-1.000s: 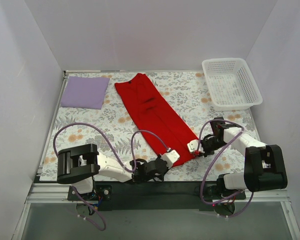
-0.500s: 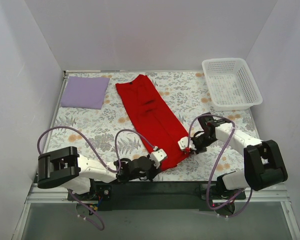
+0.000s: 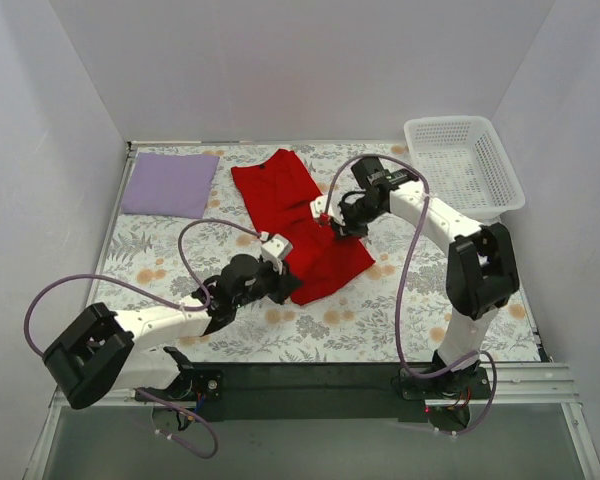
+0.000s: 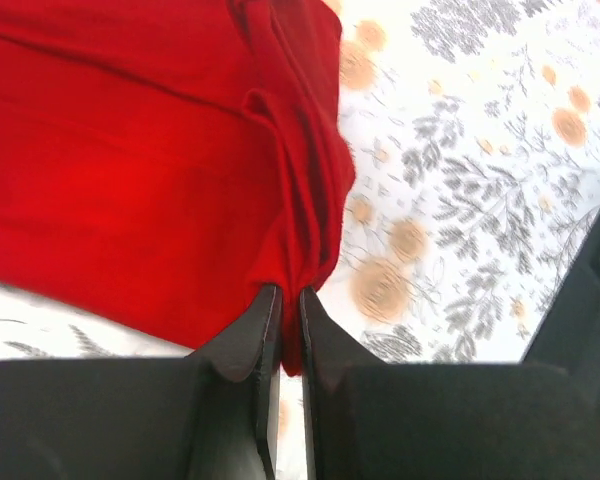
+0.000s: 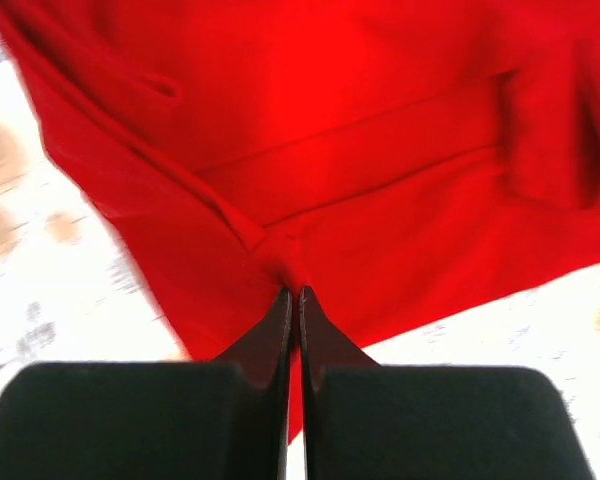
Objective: Fold and stack the t-shirts
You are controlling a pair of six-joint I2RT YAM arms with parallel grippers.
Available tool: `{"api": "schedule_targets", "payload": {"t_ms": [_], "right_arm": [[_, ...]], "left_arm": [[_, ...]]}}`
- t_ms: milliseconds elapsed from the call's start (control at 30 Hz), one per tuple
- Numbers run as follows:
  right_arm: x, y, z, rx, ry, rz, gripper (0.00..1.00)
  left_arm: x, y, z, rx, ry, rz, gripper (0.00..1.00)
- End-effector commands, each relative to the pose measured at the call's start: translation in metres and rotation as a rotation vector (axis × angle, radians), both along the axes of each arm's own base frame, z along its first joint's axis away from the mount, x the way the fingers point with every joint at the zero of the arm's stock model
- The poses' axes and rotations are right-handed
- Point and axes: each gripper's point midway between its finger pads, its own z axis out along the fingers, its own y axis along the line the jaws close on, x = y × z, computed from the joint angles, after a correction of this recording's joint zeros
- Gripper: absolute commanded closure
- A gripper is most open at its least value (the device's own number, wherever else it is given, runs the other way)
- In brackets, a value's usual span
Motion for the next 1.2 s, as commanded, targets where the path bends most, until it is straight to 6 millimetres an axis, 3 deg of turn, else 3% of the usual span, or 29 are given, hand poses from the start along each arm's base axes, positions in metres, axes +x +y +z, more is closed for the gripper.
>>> {"api": "schedule_targets", "payload": {"t_ms": [0, 67, 100, 167, 200, 233, 300, 400, 633, 767, 1167], "right_arm": [[0.033, 0.021, 0.013, 0.019, 0.018, -0.078, 0.99], [0.051, 0.032, 0.0, 0.007, 0.064, -0.126, 0.99], [0.07, 0.042, 0.016, 0.033, 0.028, -0.142, 0.99], [0.088, 0.047, -0.003, 0.005, 0.057, -0.191, 0.99], [0.102, 0.054, 0.008, 0.026, 0.04, -0.222, 0.99], [0.108, 0.056, -0.007, 0.007, 0.064, -0.239, 0.99], [0.119, 0.059, -0.011, 0.004, 0.064, -0.269, 0.99], [0.134, 0.066, -0.017, 0.009, 0.061, -0.3, 0.99], [0.155, 0.08, -0.02, 0.049, 0.054, -0.341, 0.99], [0.16, 0.083, -0.022, 0.053, 0.05, -0.371, 0.99], [0.166, 0.096, -0.023, 0.071, 0.036, -0.392, 0.99]], "left_arm": [[0.034, 0.006, 0.018, -0.023, -0.015, -0.001, 1.0], [0.061, 0.023, 0.003, 0.016, 0.029, 0.057, 1.0], [0.076, 0.026, 0.01, 0.008, 0.025, 0.076, 1.0], [0.1, 0.042, -0.003, 0.025, 0.073, 0.122, 1.0], [0.109, 0.047, -0.006, 0.03, 0.086, 0.137, 1.0], [0.123, 0.049, -0.001, 0.034, 0.084, 0.151, 1.0], [0.14, 0.06, -0.011, 0.052, 0.117, 0.179, 1.0], [0.16, 0.067, -0.007, 0.055, 0.11, 0.195, 1.0], [0.176, 0.075, -0.01, 0.062, 0.124, 0.197, 1.0], [0.178, 0.079, -0.022, 0.079, 0.156, 0.194, 1.0], [0.188, 0.091, -0.027, 0.091, 0.164, 0.248, 1.0]]}}
